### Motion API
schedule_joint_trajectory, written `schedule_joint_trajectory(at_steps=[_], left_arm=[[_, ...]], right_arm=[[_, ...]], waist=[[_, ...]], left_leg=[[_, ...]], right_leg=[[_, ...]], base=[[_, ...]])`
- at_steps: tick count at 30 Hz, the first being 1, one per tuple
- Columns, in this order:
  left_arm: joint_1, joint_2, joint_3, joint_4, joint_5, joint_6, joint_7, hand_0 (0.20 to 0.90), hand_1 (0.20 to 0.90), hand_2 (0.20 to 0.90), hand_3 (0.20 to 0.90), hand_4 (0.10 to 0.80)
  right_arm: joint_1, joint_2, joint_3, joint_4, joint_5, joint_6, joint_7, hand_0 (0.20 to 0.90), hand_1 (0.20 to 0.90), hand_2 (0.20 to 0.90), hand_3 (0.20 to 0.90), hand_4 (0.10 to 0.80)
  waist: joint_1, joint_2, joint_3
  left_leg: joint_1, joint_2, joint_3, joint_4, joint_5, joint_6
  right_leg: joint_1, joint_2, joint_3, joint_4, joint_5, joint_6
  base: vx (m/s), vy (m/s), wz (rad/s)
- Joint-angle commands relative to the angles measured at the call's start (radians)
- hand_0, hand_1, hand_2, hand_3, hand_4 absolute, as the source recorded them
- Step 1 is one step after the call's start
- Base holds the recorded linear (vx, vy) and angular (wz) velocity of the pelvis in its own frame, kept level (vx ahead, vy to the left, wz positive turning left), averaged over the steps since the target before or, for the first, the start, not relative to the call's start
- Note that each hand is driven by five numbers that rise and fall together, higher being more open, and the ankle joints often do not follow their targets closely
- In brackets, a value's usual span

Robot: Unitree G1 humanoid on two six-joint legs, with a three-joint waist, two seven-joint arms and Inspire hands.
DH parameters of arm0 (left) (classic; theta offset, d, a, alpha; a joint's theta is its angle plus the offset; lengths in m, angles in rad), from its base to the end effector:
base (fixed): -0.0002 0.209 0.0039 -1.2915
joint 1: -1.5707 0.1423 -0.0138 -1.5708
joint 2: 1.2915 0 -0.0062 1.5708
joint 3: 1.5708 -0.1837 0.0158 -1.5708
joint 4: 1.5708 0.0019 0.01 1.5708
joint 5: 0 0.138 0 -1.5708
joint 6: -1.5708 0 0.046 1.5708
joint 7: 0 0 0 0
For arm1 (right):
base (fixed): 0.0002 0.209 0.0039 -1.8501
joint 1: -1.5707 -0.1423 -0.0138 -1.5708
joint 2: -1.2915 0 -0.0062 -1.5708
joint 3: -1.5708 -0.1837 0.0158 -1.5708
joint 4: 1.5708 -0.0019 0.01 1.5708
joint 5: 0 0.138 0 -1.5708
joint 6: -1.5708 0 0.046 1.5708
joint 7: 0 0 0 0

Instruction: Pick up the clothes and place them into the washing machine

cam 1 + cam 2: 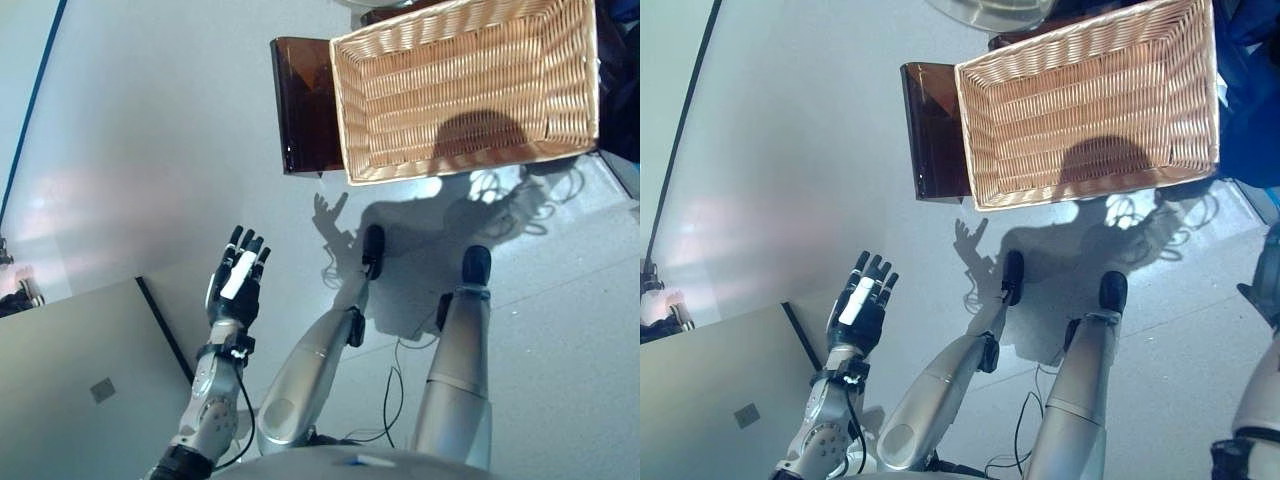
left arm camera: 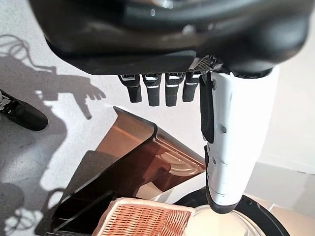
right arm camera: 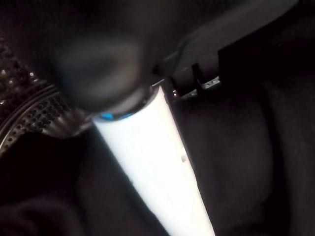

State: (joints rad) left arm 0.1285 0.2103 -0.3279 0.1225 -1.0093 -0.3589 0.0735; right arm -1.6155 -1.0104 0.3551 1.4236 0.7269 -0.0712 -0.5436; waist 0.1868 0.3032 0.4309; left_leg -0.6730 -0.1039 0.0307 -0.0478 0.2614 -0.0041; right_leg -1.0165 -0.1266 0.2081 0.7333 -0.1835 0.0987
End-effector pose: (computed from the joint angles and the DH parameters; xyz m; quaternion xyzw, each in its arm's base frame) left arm 0.1644 0.1490 0.0019 -0.3849 0.0423 0.0433 0.9210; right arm 0.2904 -0.3574 0.3608 0.0746 -0.2083 -0.5284 0.8197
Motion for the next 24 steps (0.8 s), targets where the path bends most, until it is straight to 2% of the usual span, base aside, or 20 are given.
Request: schedule_joint_trajectory(at_steps=[1, 8, 15, 18, 24], left_arm=[[-0.013, 0.049, 0.064, -0.051, 0.006, -0.094, 0.008, 0.900, 0.900, 0.900, 0.900, 0.800], [-0.009, 0.054, 0.073, -0.052, 0.003, -0.095, 0.010, 0.900, 0.900, 0.900, 0.900, 0.800], [-0.007, 0.057, 0.084, -0.061, 0.012, -0.102, 0.006, 0.900, 0.900, 0.900, 0.900, 0.800], [-0.007, 0.058, 0.090, -0.058, 0.012, -0.109, -0.003, 0.900, 0.900, 0.900, 0.900, 0.800], [-0.011, 0.048, 0.090, -0.052, 0.010, -0.116, -0.009, 0.900, 0.900, 0.900, 0.900, 0.800]], right_arm=[[-0.186, -0.173, 0.176, -0.057, -0.085, -0.081, -0.043, 0.900, 0.900, 0.900, 0.900, 0.800], [-0.175, -0.161, 0.198, -0.054, -0.159, -0.055, -0.058, 0.900, 0.900, 0.900, 0.900, 0.800], [-0.106, -0.140, 0.204, -0.098, -0.313, -0.031, -0.100, 0.900, 0.900, 0.900, 0.900, 0.800], [-0.058, -0.129, 0.229, -0.128, -0.452, -0.006, -0.119, 0.900, 0.900, 0.900, 0.900, 0.800], [-0.016, -0.115, 0.263, -0.136, -0.594, 0.032, -0.125, 0.900, 0.900, 0.900, 0.900, 0.800]], waist=[[-0.042, 0.094, 0.038], [-0.037, 0.088, 0.035], [-0.029, 0.087, 0.032], [-0.020, 0.086, 0.025], [-0.011, 0.084, 0.019]], left_leg=[[0.026, 0.022, 0.062, 0.015, -0.047, -0.100], [0.030, 0.025, 0.062, 0.012, -0.043, -0.098], [0.029, 0.025, 0.059, 0.013, -0.039, -0.096], [0.028, 0.024, 0.060, 0.013, -0.038, -0.093], [0.031, 0.017, 0.060, 0.011, -0.040, -0.090]], right_leg=[[0.127, 0.070, -0.055, -0.108, -0.012, -0.066], [0.133, 0.077, -0.058, -0.126, 0.004, -0.064], [0.137, 0.079, -0.063, -0.133, 0.012, -0.064], [0.139, 0.080, -0.061, -0.142, 0.019, -0.063], [0.142, 0.077, -0.060, -0.150, 0.025, -0.059]], base=[[0.000, 0.000, 0.00], [-0.019, 0.009, -0.01], [-0.005, 0.003, 0.00], [-0.031, 0.035, 0.00], [-0.018, 0.044, -0.03]])
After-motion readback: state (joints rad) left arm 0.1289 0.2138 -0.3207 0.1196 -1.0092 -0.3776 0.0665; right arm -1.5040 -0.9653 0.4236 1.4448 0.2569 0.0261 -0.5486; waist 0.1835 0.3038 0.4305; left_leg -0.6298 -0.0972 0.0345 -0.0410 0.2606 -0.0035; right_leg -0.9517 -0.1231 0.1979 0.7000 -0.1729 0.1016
